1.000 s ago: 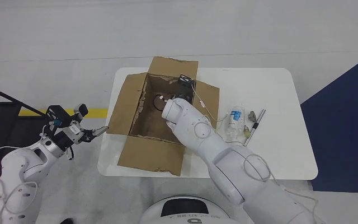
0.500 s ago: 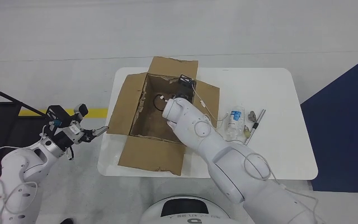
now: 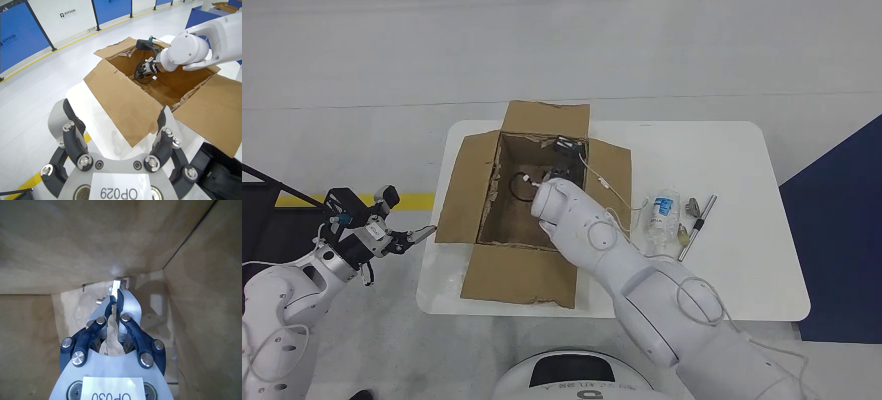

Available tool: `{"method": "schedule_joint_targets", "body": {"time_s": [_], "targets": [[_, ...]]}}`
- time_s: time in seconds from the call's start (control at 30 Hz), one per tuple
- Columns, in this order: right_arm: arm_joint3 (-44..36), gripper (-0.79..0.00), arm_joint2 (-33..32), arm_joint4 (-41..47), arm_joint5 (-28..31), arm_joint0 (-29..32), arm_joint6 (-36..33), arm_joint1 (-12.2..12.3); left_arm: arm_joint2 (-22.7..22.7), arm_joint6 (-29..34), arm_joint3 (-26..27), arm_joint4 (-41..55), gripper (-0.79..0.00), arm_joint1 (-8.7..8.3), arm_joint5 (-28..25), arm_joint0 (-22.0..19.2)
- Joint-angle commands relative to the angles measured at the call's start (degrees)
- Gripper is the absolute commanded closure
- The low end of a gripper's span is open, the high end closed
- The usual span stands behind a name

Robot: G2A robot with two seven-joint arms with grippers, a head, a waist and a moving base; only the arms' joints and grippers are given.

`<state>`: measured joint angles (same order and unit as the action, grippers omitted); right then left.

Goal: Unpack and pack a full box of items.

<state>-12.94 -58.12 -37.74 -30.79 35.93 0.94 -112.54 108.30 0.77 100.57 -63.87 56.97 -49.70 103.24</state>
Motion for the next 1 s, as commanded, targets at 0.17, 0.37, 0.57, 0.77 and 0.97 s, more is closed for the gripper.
{"method": "schedule_joint_targets", "body": {"time_s": [0.17,0.37,0.57,0.77,0.97], "targets": [[-3.3,0.0,0.7,-1.3,1.0,3.1,4.7,0.7,0.0,0.0,0.0,0.0,-0.785,0.0,0.0,0.0],[-10.6,0.0,2.1,-3.5,1.6,7.9,8.5,1.8,0.0,0.0,0.0,0.0,-0.785,0.0,0.0,0.0],[-23.6,0.0,2.4,-8.0,0.6,15.5,9.3,4.5,0.0,0.0,0.0,0.0,-0.785,0.0,0.0,0.0],[-41.9,0.0,0.9,-16.9,-1.6,25.7,3.5,7.9,0.0,0.0,0.0,0.0,-0.785,0.0,0.0,0.0],[-58.3,0.0,-0.5,-27.5,-1.2,35.1,-4.0,10.8,0.0,0.0,0.0,0.0,-0.785,0.0,0.0,0.0]]}}
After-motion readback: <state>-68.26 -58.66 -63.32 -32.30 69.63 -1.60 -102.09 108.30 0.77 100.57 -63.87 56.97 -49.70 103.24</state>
